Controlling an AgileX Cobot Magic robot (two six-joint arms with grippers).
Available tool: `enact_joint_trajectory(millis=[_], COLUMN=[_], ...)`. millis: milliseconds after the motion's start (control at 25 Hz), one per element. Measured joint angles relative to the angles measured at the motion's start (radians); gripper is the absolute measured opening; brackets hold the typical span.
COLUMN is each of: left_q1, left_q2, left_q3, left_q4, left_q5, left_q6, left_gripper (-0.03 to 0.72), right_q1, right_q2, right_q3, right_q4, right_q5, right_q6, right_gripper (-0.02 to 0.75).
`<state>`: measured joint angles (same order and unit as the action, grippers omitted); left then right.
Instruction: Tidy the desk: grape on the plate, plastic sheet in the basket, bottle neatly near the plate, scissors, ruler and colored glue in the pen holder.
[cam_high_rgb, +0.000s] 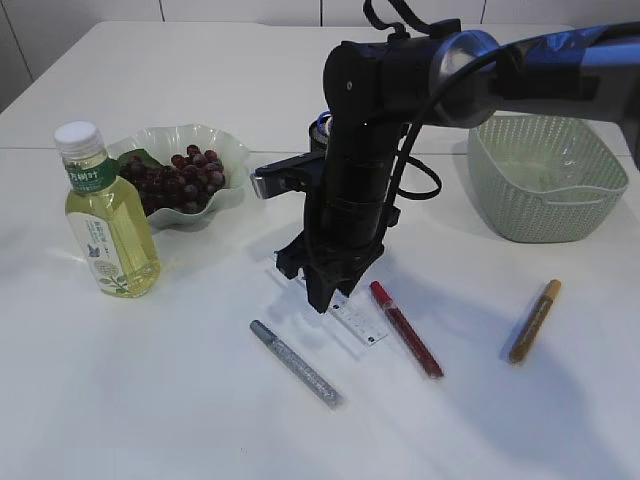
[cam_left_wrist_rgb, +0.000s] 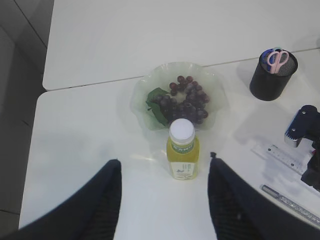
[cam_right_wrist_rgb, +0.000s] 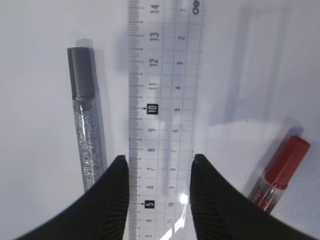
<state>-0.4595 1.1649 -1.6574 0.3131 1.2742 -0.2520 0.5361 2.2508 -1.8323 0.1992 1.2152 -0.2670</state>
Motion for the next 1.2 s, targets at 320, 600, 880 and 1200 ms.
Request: enact_joint_trajectory(millis=[320, 600, 880, 1200], left_q1=[0.000, 0.000, 0.000, 0.000], left_q2=[0.000, 0.000, 0.000, 0.000], left_q3=[0.000, 0.000, 0.000, 0.000], left_q4=[0.000, 0.000, 0.000, 0.002], left_q5=[0.000, 0.000, 0.000, 0.000], left_q6=[0.000, 0.000, 0.000, 0.000], left_gripper=[0.407, 0.407, 0.407, 0.406], right_q1=[0.000, 0.000, 0.000, 0.000], right_q2=[-0.047, -0.200, -0.358, -0.428], right_q3=[0.014, 0.209, 0.392, 0.436], right_q4=[-0.024, -0.067, -0.105, -0.238], right_q5=[-0.030, -0.228, -0.456, -0.586], right_q6=[0.153, 0.206, 0.221, 0.229], right_gripper=[0.288, 0.288, 0.288, 0.288])
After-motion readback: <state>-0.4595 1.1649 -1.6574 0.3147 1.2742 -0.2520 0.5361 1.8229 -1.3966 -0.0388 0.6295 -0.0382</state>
